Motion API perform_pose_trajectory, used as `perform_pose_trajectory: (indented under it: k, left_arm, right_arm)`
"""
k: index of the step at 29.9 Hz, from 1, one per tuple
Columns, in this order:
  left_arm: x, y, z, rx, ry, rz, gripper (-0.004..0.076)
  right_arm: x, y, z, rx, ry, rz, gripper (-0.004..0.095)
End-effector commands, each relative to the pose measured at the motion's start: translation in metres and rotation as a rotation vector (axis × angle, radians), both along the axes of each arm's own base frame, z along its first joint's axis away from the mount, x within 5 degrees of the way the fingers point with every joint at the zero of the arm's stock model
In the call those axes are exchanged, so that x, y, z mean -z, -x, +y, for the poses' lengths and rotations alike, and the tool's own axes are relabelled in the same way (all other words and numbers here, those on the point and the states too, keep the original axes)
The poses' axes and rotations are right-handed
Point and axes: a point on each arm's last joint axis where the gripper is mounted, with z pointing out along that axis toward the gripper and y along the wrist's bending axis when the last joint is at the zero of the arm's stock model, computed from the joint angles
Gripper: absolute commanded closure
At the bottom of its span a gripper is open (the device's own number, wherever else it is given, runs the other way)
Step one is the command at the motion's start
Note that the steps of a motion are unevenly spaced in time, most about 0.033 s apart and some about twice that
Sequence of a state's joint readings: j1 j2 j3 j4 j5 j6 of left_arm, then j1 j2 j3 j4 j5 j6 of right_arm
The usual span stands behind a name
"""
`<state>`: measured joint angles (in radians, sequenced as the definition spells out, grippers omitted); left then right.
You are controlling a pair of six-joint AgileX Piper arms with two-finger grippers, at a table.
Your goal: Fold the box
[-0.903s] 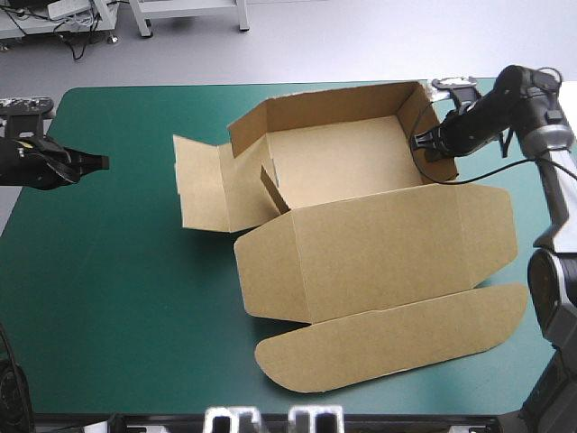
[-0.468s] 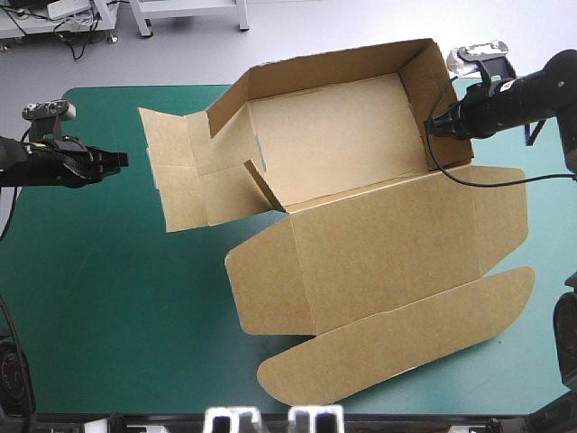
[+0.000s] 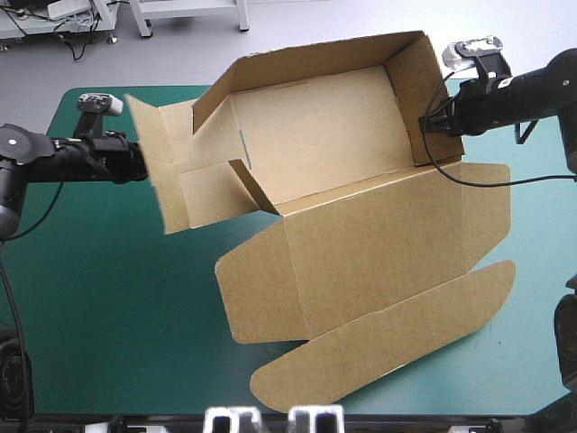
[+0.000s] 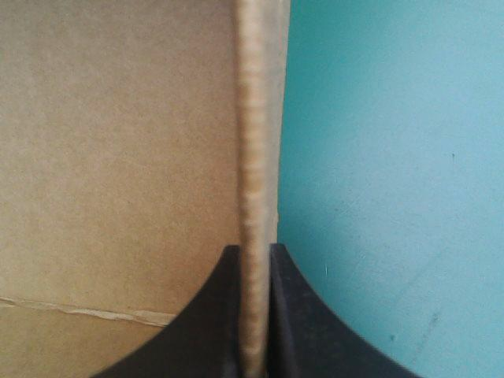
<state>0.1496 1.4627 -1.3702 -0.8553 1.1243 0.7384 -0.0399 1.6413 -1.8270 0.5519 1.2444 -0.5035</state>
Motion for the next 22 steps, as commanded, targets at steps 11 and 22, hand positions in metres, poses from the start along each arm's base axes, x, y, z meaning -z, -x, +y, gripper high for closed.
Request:
perform_pose_trajectory:
  k: [11, 22]
  left_arm:
    - [-0.041, 0.015, -0.055, 0.225, 0.279, -0.165, 0.0727]
    - [-0.06, 0.028, -0.07, 0.38, 0.486, -0.189, 0.0727]
  right_arm:
    - [-0.023, 0.016, -0.005, 0.052, 0.036, -0.058, 0.0928]
    - [-0.025, 0.013, -0.005, 0.075, 0.012, -0.09, 0.0928]
